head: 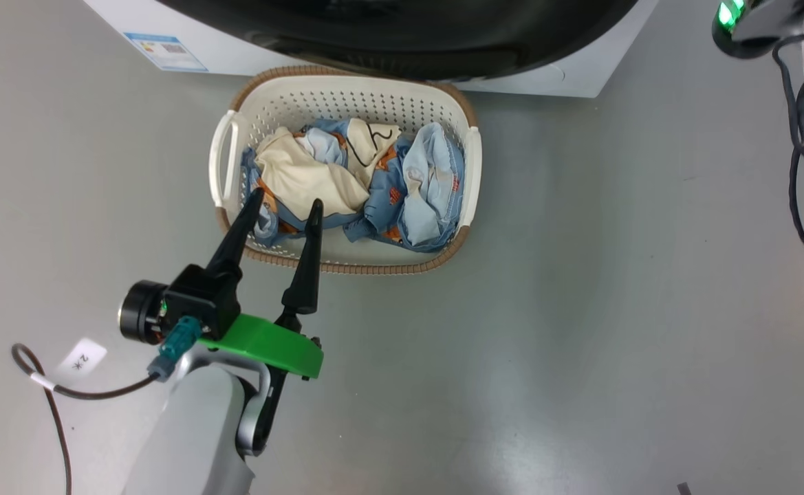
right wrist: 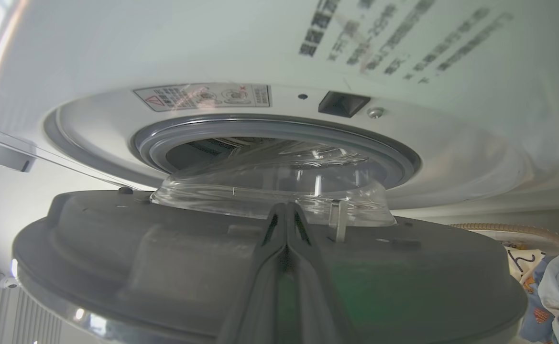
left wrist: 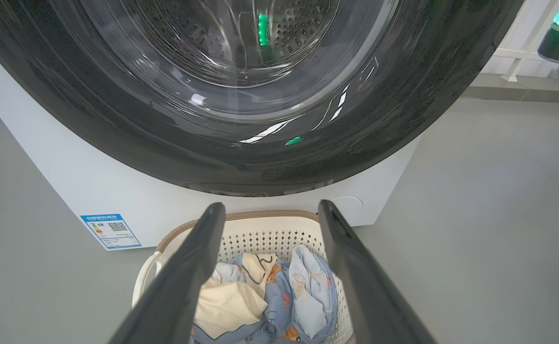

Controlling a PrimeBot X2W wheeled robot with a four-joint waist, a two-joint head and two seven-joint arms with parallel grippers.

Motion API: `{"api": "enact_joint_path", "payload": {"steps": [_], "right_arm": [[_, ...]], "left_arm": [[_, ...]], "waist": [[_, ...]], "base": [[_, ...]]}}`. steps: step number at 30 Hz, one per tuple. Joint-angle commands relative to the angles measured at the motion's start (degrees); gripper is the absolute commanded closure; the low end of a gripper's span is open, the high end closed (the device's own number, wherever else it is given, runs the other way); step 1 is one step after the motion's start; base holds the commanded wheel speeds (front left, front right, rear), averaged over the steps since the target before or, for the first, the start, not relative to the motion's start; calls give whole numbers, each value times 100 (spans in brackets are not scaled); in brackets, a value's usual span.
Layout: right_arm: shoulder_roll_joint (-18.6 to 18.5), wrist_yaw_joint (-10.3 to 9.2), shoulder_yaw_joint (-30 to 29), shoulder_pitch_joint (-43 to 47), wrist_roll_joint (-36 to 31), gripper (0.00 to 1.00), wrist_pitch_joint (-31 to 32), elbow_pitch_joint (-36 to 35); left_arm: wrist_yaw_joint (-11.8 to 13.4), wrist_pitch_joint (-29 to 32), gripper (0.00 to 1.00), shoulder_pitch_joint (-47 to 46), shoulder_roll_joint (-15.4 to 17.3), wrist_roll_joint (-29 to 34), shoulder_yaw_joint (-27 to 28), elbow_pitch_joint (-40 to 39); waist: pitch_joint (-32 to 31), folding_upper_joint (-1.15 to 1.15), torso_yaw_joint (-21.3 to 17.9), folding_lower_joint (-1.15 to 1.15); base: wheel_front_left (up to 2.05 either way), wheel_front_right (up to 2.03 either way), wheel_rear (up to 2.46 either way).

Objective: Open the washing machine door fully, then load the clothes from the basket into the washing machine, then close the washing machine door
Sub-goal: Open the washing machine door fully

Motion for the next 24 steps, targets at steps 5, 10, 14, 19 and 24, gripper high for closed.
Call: {"api": "enact_joint_path", "payload": {"steps": [5, 10, 14, 19, 24], "right_arm": [[168, 9, 27, 508, 76, 100, 276, -497], [295, 9, 46, 948, 163, 100, 463, -924], [422, 9, 89, 1307, 226, 100, 615, -1304], [556, 9, 246, 1853, 183, 100, 772, -1883], [700, 9, 412, 2459, 141, 100, 876, -2452]], "left_arm": [[80, -52, 0, 53, 114, -73, 156, -116], [108, -52, 0, 137, 114, -102, 185, -125], [119, -52, 0, 225, 114, -116, 195, -127], [124, -52, 0, 361, 114, -126, 187, -101], [103, -52, 0, 484, 114, -158, 164, -24]], "waist": [[-103, 0, -27, 0], [-183, 0, -88, 0], [-290, 0, -130, 0], [-477, 0, -161, 0], [-696, 0, -161, 0]], "base": [[0, 0, 0], [0, 0, 0], [0, 0, 0], [0, 0, 0], [0, 0, 0]]}}
